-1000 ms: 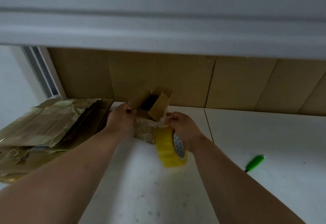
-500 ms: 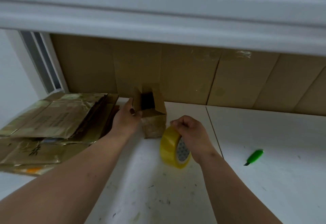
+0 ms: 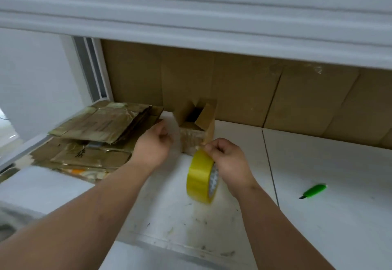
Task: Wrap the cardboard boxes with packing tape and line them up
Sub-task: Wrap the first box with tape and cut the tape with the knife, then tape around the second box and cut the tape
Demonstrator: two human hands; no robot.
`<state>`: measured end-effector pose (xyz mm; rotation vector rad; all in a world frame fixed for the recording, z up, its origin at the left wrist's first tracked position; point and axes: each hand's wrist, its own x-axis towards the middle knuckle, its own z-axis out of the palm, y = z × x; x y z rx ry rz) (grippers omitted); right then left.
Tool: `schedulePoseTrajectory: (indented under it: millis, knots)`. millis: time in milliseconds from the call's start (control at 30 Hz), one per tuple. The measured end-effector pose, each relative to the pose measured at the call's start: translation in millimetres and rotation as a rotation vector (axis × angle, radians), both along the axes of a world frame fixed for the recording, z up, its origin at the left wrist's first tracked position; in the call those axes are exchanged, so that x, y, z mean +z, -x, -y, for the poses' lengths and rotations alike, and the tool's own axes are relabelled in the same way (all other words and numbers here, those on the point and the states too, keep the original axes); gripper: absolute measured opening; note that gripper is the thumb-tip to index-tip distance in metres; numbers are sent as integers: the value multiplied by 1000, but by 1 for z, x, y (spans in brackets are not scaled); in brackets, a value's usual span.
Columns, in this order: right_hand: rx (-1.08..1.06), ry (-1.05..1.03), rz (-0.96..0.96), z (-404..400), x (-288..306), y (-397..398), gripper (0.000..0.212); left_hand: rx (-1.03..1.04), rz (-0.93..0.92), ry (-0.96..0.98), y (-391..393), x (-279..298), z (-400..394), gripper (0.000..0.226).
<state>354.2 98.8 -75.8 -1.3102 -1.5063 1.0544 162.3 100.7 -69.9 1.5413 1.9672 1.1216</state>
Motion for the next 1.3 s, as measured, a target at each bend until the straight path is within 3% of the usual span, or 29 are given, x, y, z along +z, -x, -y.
schedulePoseTrajectory:
  millis: [133,300,500,600,700,1000,1167,1233,1300]
  knots:
    - [-52,11,-98,10,0,-8,24,-28,-6,25,2,-3,26,46]
    - [-108,-7,7,20,7,-47,20,-106,9,89,-17,-10,43,39]
    - [-66,141,-71,40,9,-98,23,-305,132,72,-85,-1,49,31]
    - [-63,162,-165,55,3,-109,20,-432,261,13,-123,7,53,14]
    - [-78,127,-192,68,2,-120,21,-518,219,28,-149,11,57,15]
    - [-96,29,-47,86,-6,-146,16,-476,153,94,-180,4,71,3]
    - [-222,-20,144,84,-8,-146,15,-441,47,86,-190,1,68,14]
    - [-245,-56,219,86,-14,-143,22,-423,31,79,-195,1,68,17]
    - [-278,-122,356,90,-20,-140,46,-387,70,72,-200,-1,67,20]
